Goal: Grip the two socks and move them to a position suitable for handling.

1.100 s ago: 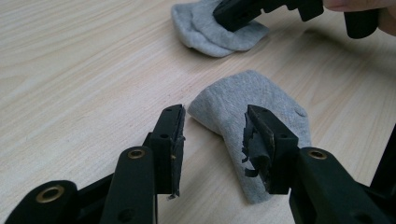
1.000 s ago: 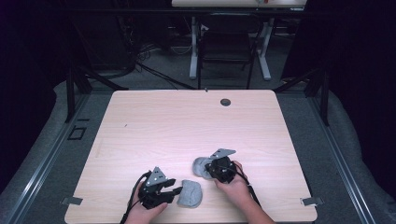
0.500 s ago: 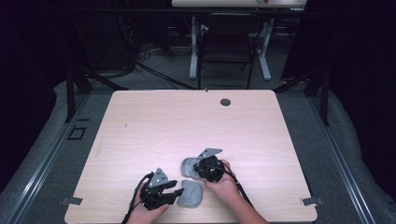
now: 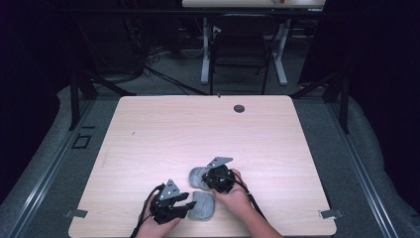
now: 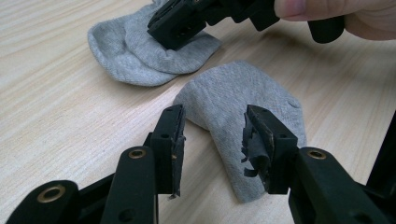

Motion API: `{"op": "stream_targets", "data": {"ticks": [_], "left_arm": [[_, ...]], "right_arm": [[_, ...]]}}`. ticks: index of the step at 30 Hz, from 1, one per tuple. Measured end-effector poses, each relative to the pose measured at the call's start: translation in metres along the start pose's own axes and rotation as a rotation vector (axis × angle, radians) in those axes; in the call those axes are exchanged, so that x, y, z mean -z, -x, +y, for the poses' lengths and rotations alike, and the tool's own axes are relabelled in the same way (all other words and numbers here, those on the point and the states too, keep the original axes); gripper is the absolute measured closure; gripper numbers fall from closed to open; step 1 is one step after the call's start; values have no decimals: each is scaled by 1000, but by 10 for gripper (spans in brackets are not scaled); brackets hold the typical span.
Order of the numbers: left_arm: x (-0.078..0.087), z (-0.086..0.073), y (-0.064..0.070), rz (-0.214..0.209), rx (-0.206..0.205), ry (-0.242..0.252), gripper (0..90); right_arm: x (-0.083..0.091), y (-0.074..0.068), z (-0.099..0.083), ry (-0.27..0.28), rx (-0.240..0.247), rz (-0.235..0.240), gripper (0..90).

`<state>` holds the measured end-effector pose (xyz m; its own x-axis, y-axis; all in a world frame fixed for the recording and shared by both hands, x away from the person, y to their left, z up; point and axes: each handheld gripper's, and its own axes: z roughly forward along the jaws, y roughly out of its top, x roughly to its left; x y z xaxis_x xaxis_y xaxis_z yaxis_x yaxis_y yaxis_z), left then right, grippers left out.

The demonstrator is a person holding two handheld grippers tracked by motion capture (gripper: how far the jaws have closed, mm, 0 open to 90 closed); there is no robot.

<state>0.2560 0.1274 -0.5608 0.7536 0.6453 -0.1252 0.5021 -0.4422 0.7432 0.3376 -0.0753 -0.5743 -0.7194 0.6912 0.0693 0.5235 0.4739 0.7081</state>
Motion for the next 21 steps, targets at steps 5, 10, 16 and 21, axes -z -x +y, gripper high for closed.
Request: {"op": "stream_targets", "data": {"ticks": [5, 10, 16, 21], "left_arm": [[1, 0, -1, 0, -3, 1, 581], [1, 1, 0, 1, -4, 4, 580], [0, 1, 2, -3, -5, 4, 580], [1, 4, 3, -4, -1, 14, 581]], "right_arm": [[9, 1, 3, 14, -5, -6, 827], [21, 1, 3, 31, 4, -12, 796], [39, -1, -2, 55, 5, -23, 745], [55, -5, -11, 61, 8, -18, 718]]}}
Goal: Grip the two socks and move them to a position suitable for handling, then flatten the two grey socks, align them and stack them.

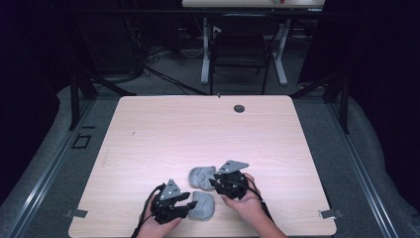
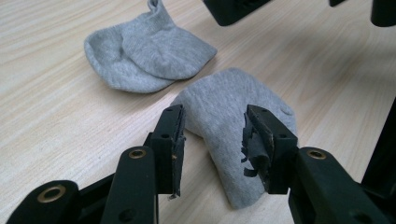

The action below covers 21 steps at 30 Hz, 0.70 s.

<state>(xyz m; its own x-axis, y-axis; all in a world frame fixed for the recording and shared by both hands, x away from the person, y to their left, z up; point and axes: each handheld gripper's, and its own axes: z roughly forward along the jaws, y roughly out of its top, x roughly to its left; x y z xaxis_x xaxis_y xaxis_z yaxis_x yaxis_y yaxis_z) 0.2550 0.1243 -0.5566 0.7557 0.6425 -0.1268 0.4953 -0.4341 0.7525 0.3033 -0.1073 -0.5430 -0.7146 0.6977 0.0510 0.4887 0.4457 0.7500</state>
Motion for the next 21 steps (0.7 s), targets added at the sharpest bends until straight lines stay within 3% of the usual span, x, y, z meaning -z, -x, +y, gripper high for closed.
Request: {"op": "stream_targets", "data": {"ticks": [6, 9, 13, 17, 21], "left_arm": [[0, 2, 3, -5, -9, 3, 585], [-2, 3, 5, -10, -19, -4, 585], [-5, 4, 7, -11, -10, -10, 582], [-6, 6, 10, -17, -7, -8, 580], [-9, 8, 14, -25, -12, -10, 578]], "right_arm": [[17, -3, -11, 20, 11, -8, 696], [29, -2, -20, 28, -14, 3, 660], [40, 2, -27, 45, -14, 13, 628], [45, 5, -37, 65, -2, 15, 546], [44, 9, -44, 77, -20, 19, 507]]}}
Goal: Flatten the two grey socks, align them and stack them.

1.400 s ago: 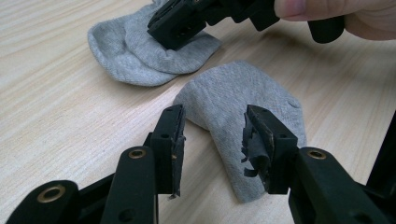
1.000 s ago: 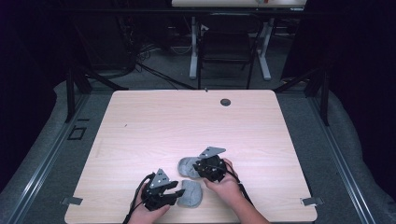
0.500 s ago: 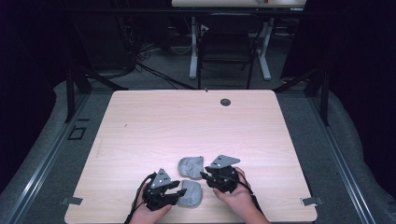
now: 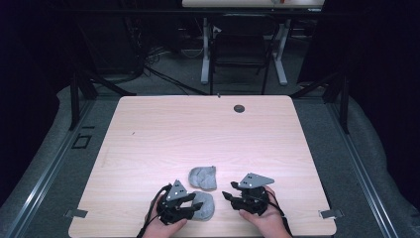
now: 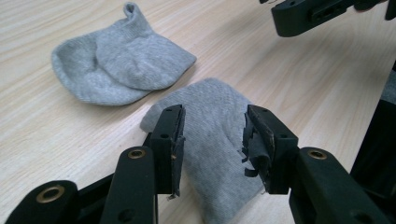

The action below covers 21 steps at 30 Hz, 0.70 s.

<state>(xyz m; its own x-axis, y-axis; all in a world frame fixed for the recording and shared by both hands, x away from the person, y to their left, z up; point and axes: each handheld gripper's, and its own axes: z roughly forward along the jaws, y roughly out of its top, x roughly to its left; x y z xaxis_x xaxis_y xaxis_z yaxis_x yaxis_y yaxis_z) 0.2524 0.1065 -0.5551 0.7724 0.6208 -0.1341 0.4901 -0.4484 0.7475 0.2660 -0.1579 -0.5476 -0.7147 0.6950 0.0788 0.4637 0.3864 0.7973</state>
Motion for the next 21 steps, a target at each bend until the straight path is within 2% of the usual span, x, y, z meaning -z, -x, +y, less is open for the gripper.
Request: {"op": "stream_targets", "data": {"ticks": [1, 4, 8, 11, 14, 17, 21], "left_arm": [[-2, 1, 2, 0, -5, -5, 577], [-4, 2, 4, -2, -7, -10, 579], [-10, 3, 7, -2, -19, -23, 582], [-14, 5, 10, 2, -22, -29, 588], [-18, 6, 13, 1, -21, -36, 589], [-21, 6, 15, 21, -42, -53, 594], [-24, 6, 16, 28, -39, -48, 598]], "right_arm": [[-3, 3, -3, 9, -32, 14, 479], [-6, 5, -4, 17, -47, 20, 472], [-5, 4, -3, 19, -53, 3, 511], [-4, 2, -2, 34, -39, 29, 541], [-4, -1, -2, 27, -26, 26, 563], [-6, -3, -4, 16, -35, 5, 583], [-6, -3, -5, 30, -45, 2, 578]]}}
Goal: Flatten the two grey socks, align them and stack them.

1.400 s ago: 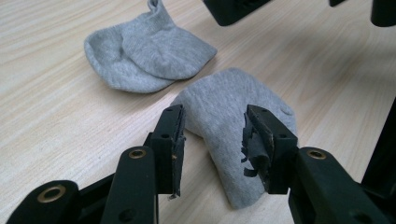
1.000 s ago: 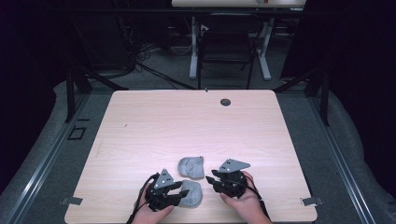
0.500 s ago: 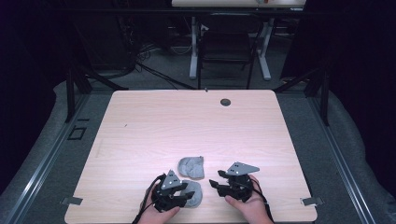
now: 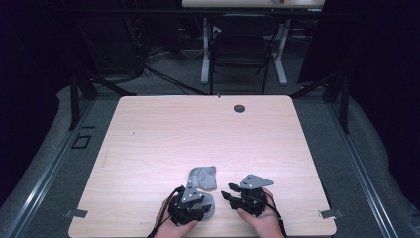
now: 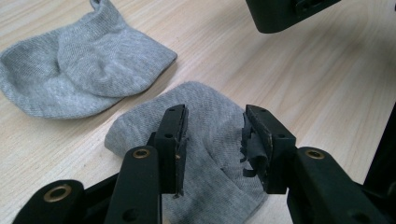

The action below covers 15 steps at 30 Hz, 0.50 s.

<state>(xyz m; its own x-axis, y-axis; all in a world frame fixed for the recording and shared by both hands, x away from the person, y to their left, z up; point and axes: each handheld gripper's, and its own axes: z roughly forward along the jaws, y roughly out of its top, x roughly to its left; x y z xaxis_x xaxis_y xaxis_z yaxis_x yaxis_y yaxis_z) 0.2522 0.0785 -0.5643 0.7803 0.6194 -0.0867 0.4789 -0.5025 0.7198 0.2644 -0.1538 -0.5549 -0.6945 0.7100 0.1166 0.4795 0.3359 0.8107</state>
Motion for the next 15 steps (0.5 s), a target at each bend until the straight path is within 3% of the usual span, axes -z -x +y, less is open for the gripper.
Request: {"op": "stream_targets", "data": {"ticks": [1, 3, 8, 15], "left_arm": [[1, 1, 2, -11, 11, 2, 601], [4, 3, 11, -26, -20, 8, 603], [0, 5, 14, -28, -35, 0, 631], [-8, 1, 17, -32, -43, -24, 703]], "right_arm": [[0, 0, 0, 0, 0, 1, 565], [1, 1, 0, 12, -18, 12, 546], [3, 1, 1, 34, -48, 19, 543], [4, 0, 1, 20, -25, 13, 595]]}}
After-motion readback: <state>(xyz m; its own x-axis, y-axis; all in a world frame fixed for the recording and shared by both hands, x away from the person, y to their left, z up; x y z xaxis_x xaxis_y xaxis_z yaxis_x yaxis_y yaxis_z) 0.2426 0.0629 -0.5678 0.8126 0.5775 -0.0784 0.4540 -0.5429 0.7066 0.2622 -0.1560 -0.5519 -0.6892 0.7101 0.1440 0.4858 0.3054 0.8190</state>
